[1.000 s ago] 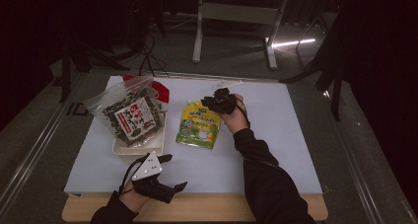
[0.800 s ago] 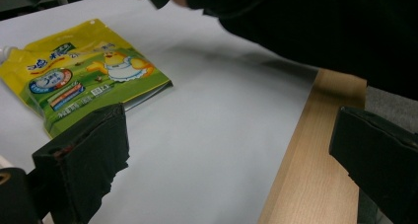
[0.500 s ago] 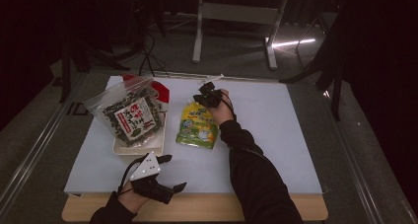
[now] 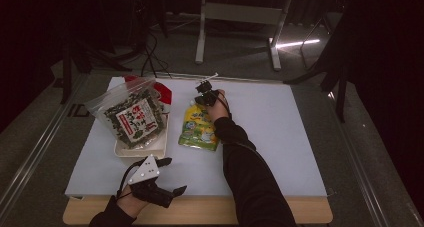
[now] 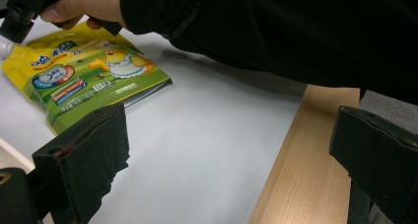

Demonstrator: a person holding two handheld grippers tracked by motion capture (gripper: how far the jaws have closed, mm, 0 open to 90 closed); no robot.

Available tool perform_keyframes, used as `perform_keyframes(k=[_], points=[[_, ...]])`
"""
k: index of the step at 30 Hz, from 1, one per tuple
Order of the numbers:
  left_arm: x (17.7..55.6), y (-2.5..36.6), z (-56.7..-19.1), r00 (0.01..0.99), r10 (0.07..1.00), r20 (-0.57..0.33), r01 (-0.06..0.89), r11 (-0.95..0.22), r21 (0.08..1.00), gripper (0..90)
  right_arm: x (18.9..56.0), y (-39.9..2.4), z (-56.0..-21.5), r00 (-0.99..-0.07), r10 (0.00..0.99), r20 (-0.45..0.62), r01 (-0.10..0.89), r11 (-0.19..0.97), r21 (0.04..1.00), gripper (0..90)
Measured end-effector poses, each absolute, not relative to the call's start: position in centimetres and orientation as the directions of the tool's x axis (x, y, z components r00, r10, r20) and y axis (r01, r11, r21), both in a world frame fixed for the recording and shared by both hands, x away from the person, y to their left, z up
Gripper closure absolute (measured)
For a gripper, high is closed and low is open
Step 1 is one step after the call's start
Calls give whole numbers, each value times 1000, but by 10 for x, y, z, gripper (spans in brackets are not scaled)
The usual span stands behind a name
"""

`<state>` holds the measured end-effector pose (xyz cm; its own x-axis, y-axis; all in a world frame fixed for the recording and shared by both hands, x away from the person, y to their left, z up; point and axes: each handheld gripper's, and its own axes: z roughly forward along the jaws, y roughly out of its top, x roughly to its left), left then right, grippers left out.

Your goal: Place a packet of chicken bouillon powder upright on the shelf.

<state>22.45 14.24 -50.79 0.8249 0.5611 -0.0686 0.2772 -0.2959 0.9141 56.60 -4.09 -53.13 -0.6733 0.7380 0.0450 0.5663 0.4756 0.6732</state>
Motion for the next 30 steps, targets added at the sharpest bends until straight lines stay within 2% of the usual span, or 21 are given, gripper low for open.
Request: perform_keyframes(k=[9,30], points=[[224,141,-509,827,559,-67,276,-300,913,28,566,-37,-537,-668,741,70,598,479,642,900],[227,138,-507,823,565,-49,266,-309,913,28,494,-45,-539,-767,639,64,515,553,655,900]])
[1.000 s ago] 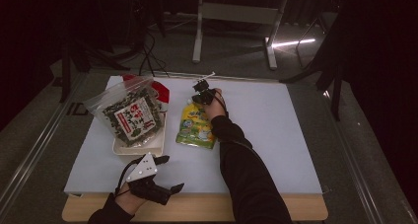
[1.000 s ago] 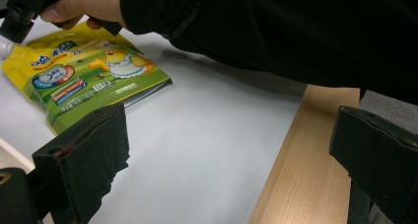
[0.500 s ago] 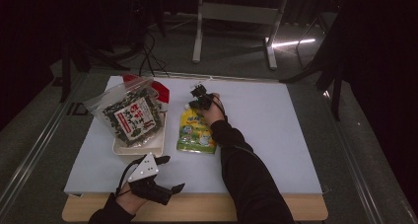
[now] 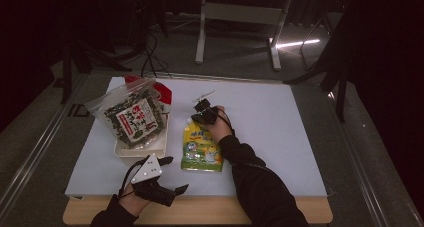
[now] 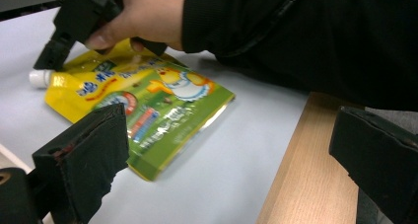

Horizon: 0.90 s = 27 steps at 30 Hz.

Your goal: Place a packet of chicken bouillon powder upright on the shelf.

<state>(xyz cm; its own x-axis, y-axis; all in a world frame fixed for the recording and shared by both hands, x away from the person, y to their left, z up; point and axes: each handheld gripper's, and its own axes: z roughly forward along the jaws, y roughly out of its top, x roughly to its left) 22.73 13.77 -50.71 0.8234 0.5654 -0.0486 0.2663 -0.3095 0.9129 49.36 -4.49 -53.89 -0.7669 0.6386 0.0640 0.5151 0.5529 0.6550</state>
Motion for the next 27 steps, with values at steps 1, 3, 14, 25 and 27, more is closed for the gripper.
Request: perform_keyframes(k=[1,3,14,25,27], points=[[227,137,-507,824,565,-46,264,-312,913,28,490,-45,-539,-775,629,64,509,560,654,900],[227,137,-507,824,565,-46,265,-312,913,28,487,-46,-539,-777,626,63,505,562,655,900],[227,134,-508,827,560,-45,266,-319,910,28,454,-53,-536,-819,571,59,461,594,660,899],[228,132,-509,826,561,-50,271,-318,909,28,440,-102,-495,-812,583,11,434,591,680,690],[228,131,-510,827,561,-51,273,-320,907,28,439,-109,-492,-810,586,10,437,592,677,674]])
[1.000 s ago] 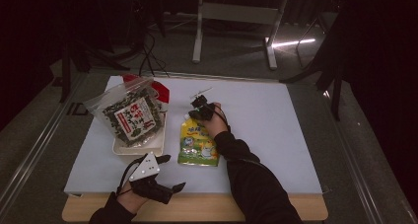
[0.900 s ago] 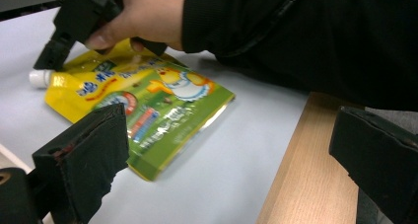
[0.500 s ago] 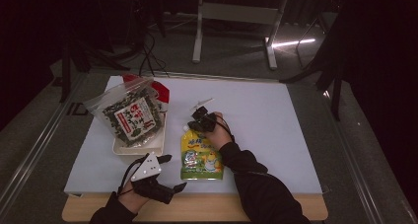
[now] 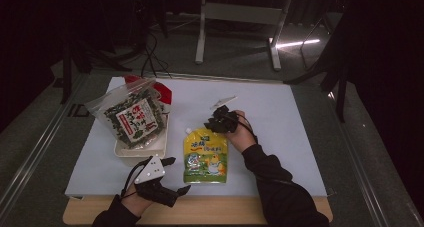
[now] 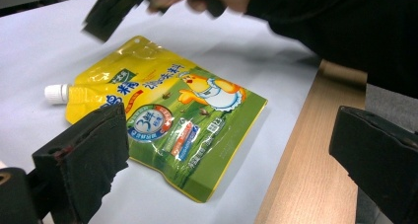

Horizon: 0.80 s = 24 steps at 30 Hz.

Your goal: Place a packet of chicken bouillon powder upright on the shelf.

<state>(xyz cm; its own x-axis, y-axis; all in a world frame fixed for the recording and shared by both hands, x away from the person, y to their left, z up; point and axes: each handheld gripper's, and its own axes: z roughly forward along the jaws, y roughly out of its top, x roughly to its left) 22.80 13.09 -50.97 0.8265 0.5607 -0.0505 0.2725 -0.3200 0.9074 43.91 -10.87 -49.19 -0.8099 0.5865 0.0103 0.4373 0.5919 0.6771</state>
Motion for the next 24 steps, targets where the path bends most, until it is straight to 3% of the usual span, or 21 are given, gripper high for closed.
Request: perform_keyframes(k=[3,8,24], points=[[229,131,-511,827,560,-52,276,-322,906,28,441,-135,-482,-782,623,19,466,565,681,578],[229,131,-512,826,562,-52,280,-328,902,28,443,-152,-481,-778,625,59,499,558,664,515],[230,130,-514,826,561,-52,283,-334,899,28,464,-150,-509,-736,659,159,626,570,532,443]])
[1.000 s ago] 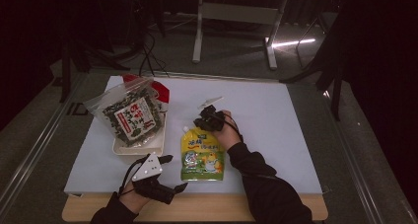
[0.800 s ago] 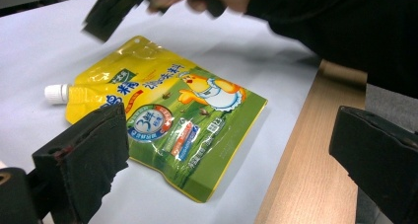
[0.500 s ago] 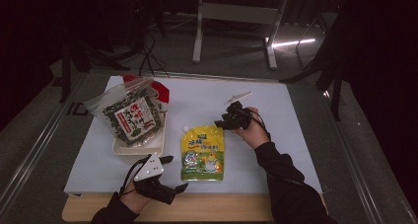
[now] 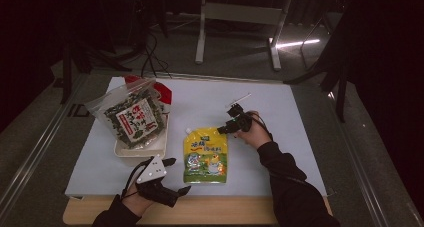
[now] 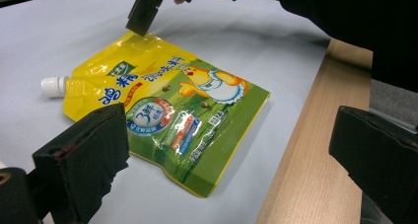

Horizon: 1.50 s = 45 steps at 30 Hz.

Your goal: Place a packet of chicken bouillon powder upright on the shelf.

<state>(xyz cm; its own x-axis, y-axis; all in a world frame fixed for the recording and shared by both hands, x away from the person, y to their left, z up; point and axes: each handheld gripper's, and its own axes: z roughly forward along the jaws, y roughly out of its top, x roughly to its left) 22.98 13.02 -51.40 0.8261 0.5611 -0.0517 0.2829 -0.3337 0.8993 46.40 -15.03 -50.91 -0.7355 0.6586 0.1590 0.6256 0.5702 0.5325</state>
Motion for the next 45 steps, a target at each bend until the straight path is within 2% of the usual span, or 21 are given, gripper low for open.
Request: perform_keyframes(k=[9,14,18,22,26,30,33,38,45], points=[[231,130,-515,826,561,-54,285,-334,898,28,470,-146,-518,-723,660,203,663,579,475,450],[231,131,-515,826,561,-53,284,-334,899,28,470,-144,-519,-741,627,242,656,598,460,508],[231,130,-515,827,560,-52,284,-336,898,28,469,-145,-513,-754,618,222,638,610,469,616],[231,130,-515,828,559,-50,283,-337,898,29,467,-148,-502,-763,592,259,633,602,487,714],[231,130,-515,828,558,-50,282,-340,897,28,463,-143,-502,-790,555,263,607,645,464,742],[231,129,-515,829,557,-48,281,-340,897,29,461,-137,-509,-788,560,257,611,660,437,756],[231,130,-515,829,557,-48,280,-340,898,29,461,-137,-508,-790,567,232,605,662,442,892],[231,129,-515,828,559,-50,282,-338,898,28,451,-134,-500,-819,548,168,556,687,469,900],[231,130,-515,826,562,-47,281,-339,898,28,442,-138,-483,-836,529,144,517,674,528,900]])
